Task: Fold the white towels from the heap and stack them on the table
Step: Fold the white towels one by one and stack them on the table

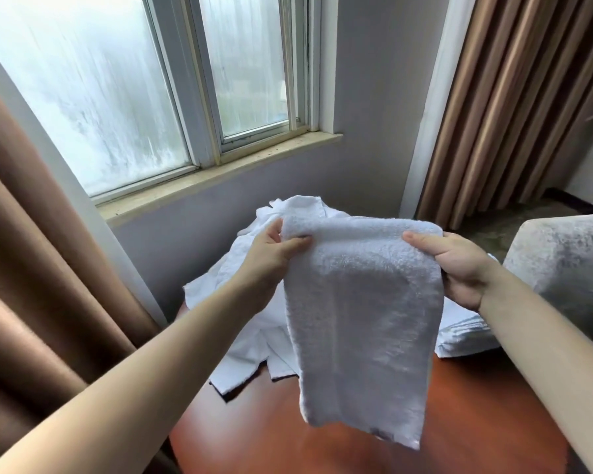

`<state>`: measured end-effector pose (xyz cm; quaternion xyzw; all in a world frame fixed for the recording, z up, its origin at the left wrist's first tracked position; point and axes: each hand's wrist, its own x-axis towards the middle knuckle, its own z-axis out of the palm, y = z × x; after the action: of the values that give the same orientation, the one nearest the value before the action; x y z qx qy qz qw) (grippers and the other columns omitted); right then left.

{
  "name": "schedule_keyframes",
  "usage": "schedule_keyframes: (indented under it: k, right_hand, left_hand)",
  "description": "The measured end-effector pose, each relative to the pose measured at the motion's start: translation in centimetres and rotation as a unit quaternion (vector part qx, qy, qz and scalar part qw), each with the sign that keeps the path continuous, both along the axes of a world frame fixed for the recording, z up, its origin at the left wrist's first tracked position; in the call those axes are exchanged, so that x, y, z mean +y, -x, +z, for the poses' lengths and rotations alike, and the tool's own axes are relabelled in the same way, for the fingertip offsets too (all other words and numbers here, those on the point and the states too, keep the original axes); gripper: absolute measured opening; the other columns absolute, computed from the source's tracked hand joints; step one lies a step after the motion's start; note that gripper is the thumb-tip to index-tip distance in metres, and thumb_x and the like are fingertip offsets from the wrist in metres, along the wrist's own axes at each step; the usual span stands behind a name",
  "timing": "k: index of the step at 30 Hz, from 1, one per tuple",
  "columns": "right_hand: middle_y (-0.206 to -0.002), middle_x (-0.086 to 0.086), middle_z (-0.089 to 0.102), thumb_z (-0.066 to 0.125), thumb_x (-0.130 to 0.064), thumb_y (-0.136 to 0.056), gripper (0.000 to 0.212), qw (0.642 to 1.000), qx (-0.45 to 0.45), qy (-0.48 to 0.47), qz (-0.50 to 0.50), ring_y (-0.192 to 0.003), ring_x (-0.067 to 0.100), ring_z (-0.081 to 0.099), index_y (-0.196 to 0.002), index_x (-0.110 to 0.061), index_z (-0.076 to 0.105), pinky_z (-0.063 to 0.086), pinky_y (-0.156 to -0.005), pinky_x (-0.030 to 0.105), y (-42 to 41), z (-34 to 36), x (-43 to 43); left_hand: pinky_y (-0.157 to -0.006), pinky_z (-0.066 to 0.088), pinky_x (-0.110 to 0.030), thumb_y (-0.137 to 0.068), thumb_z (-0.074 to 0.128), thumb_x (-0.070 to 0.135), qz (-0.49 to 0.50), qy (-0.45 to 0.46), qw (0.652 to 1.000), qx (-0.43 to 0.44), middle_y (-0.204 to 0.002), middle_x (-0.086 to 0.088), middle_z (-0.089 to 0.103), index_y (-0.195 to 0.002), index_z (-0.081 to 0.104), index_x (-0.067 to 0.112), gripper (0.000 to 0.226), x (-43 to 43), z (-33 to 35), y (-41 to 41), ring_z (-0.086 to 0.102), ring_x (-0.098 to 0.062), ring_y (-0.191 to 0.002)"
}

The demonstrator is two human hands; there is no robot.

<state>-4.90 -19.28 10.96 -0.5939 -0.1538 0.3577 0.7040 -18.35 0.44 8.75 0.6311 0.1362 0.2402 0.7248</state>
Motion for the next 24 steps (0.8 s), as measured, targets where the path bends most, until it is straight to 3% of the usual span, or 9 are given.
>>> schedule_keyframes:
  k: [5,9,13,17,19,22,24]
  right_hand:
    - [-0.088,0.014,0.074,0.053,-0.010,-0.094,0.019,1.000,-0.019,-0.013,-0.003,-0.074,0.021,0.073,-0.100,0.002,0.066,0.060,-0.060,0.031,-0.1,0.7,0.5]
    - [-0.088,0.013,0.075,0.053,-0.010,-0.094,0.018,0.999,-0.033,-0.014,0.000,-0.075,0.020,0.073,-0.099,0.001,0.066,0.059,-0.060,0.029,-0.4,1.2,0.7]
    - [-0.087,0.012,0.075,0.055,-0.010,-0.094,0.017,0.999,-0.038,-0.007,-0.006,-0.074,0.019,0.073,-0.099,0.001,0.067,0.059,-0.059,0.028,-0.7,1.3,0.9]
    - [-0.086,0.009,0.075,0.060,-0.013,-0.091,0.015,0.999,-0.049,0.006,-0.022,-0.071,0.015,0.072,-0.097,-0.002,0.068,0.058,-0.060,0.025,-1.0,1.3,1.1]
    - [-0.084,0.006,0.075,0.064,-0.014,-0.088,0.014,0.997,-0.061,0.017,-0.036,-0.069,0.013,0.071,-0.096,-0.003,0.069,0.058,-0.060,0.023,-1.2,1.2,1.1]
    - [-0.081,0.005,0.074,0.071,-0.017,-0.078,0.020,0.997,-0.058,0.010,-0.056,-0.067,0.013,0.070,-0.094,-0.004,0.069,0.058,-0.060,0.023,-1.2,1.1,1.3]
    - [-0.076,0.004,0.073,0.073,-0.018,-0.075,0.020,0.995,-0.066,0.013,-0.069,-0.062,0.012,0.069,-0.090,-0.005,0.068,0.057,-0.057,0.022,-1.1,1.0,1.6]
  left_hand:
    - [-0.062,0.050,-0.019,-0.090,0.061,-0.001,0.060,-0.040,0.997,-0.025,-0.069,0.013,0.067,-0.083,0.059,0.019,0.022,0.3,0.1,-0.2,0.063,-0.005,-0.068]
    - [-0.061,0.049,-0.019,-0.095,0.055,0.004,0.021,-0.039,0.999,-0.009,-0.076,0.013,0.068,-0.092,0.057,0.022,0.019,0.5,0.4,-0.4,0.064,-0.005,-0.071]
    - [-0.064,0.052,-0.023,-0.095,0.054,0.005,-0.045,-0.011,0.999,-0.006,-0.076,0.013,0.070,-0.096,0.055,0.024,0.019,0.9,0.8,-0.2,0.065,-0.006,-0.072]
    - [-0.064,0.044,-0.028,-0.078,0.061,0.018,-0.082,0.002,0.997,0.009,-0.083,0.009,0.069,-0.100,0.057,0.026,0.023,1.7,0.9,0.0,0.063,-0.010,-0.075]
    - [-0.068,0.046,-0.030,-0.084,0.064,0.013,-0.080,0.028,0.996,0.013,-0.086,0.005,0.070,-0.100,0.059,0.024,0.020,2.0,0.9,0.0,0.063,-0.013,-0.077]
    - [-0.062,0.055,-0.025,-0.093,0.057,0.007,-0.075,0.077,0.994,0.005,-0.083,0.003,0.072,-0.099,0.060,0.019,0.014,1.7,0.9,0.0,0.068,-0.011,-0.072]
    - [-0.066,0.057,-0.027,-0.090,0.063,0.008,-0.075,0.092,0.993,0.000,-0.095,-0.005,0.072,-0.112,0.060,0.012,0.022,1.4,0.8,0.0,0.070,-0.015,-0.079]
